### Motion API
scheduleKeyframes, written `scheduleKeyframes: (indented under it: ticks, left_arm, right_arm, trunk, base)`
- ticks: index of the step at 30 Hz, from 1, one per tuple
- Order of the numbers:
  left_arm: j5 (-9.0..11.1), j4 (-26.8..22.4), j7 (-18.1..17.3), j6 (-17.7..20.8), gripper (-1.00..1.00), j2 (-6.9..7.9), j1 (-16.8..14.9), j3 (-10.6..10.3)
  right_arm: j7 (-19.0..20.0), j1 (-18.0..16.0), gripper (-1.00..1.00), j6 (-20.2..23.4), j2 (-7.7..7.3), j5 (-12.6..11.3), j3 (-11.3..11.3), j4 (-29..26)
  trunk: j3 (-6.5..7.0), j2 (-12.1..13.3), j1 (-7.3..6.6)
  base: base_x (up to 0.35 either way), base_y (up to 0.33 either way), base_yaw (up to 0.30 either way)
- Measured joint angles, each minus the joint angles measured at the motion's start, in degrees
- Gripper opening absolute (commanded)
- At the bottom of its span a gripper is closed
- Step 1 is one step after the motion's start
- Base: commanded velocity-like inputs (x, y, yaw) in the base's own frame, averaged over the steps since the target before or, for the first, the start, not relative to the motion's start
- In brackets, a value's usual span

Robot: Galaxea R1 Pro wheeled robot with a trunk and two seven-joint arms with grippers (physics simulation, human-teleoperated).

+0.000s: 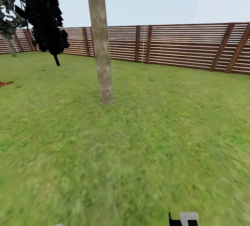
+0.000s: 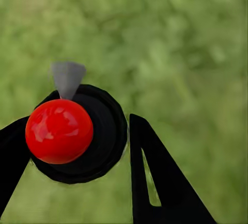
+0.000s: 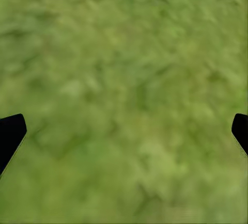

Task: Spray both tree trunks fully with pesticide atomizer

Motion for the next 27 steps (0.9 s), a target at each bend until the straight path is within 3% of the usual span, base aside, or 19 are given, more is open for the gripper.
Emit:
scheduleKeyframes:
  ticks: [27]
  left_arm:
    - [0.1,-0.07,0.07,0.0,-1.0,0.27,0.0,0.1]
  right_arm:
    - [-0.04,0.0,1.0,0.0,0.0,0.0,0.0,-0.02]
  trunk:
    - [0.0,0.0,0.0]
  base:
    - [0.339,0.0,0.0]
